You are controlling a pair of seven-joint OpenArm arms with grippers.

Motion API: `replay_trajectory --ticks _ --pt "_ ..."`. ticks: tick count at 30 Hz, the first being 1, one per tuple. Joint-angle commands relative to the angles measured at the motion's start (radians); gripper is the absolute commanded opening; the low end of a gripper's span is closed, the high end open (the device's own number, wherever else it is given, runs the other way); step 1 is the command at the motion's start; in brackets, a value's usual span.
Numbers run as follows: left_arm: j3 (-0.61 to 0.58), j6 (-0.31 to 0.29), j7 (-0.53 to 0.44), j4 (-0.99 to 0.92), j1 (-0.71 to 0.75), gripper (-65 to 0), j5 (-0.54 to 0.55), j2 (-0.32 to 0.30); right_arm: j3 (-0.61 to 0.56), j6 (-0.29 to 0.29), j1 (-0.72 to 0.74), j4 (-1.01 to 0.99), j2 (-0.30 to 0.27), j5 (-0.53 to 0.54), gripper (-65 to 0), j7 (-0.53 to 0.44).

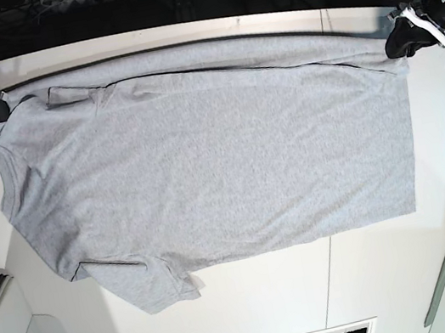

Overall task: Layout the t-shirt on the table in an organized manner, then fold the t-shirt properly
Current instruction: 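Regrasp the shirt edge with both grippers and tug it taut, then grasp the shirt's side edge with both grippers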

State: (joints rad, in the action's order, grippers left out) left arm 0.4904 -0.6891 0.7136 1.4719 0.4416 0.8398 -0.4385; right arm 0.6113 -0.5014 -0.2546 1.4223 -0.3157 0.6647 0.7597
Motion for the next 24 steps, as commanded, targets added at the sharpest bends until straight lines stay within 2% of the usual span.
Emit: replay_trajectory --ticks 1,3,4,9,13,15,17,19,22,24 --pt "0.008 -0.009 -0.012 0.013 0.012 -40.4 0.018 -0.02 0.008 -0.003 0.002 0.018 -0.02 0.016 -47.2 -0.029" --pt "0.009 -0.009 0.01 0.013 0.013 -35.7 0.041 -0.029 0.009 -0.003 0.011 0.018 -0.02 0.014 -37.6 -0.058" --pt "0.01 -0.009 0.018 0.015 0.013 -35.7 0.063 -0.037 0.011 -0.003 0.019 0.018 -0.022 0.009 -36.5 -0.068" --pt "0.05 -0.009 0.056 0.056 0.013 -35.7 0.092 -0.067 0.029 -0.003 0.088 0.018 -0.043 0.008 -36.6 -0.083" --pt "0.059 -0.009 0.037 0.062 0.01 -35.7 0.092 -0.108 0.03 0.008 0.185 0.017 -0.059 -0.024 -36.6 -0.196" --pt "0.059 -0.009 0.025 0.062 0.01 -35.7 0.092 -0.126 0.026 0.008 0.262 0.013 -0.058 -0.069 -36.6 -0.199" --pt "0.058 -0.009 0.022 0.062 0.007 -35.7 0.092 -0.139 0.006 0.036 0.336 -0.009 -0.059 -0.106 -36.6 -0.208" --pt "0.058 -0.009 0.019 0.062 0.007 -35.7 0.092 -0.147 -0.033 0.09 0.413 -0.061 -0.059 -0.174 -36.6 -0.255" --pt "0.051 -0.009 0.019 0.061 0.007 -35.5 0.092 -0.155 -0.116 0.169 0.54 -0.204 -0.063 -0.285 -36.6 -0.327" --pt "0.04 -0.009 0.02 0.06 0.007 -33.2 0.089 -0.165 -0.175 0.198 0.625 -0.336 -0.07 -0.346 -36.6 -0.396"
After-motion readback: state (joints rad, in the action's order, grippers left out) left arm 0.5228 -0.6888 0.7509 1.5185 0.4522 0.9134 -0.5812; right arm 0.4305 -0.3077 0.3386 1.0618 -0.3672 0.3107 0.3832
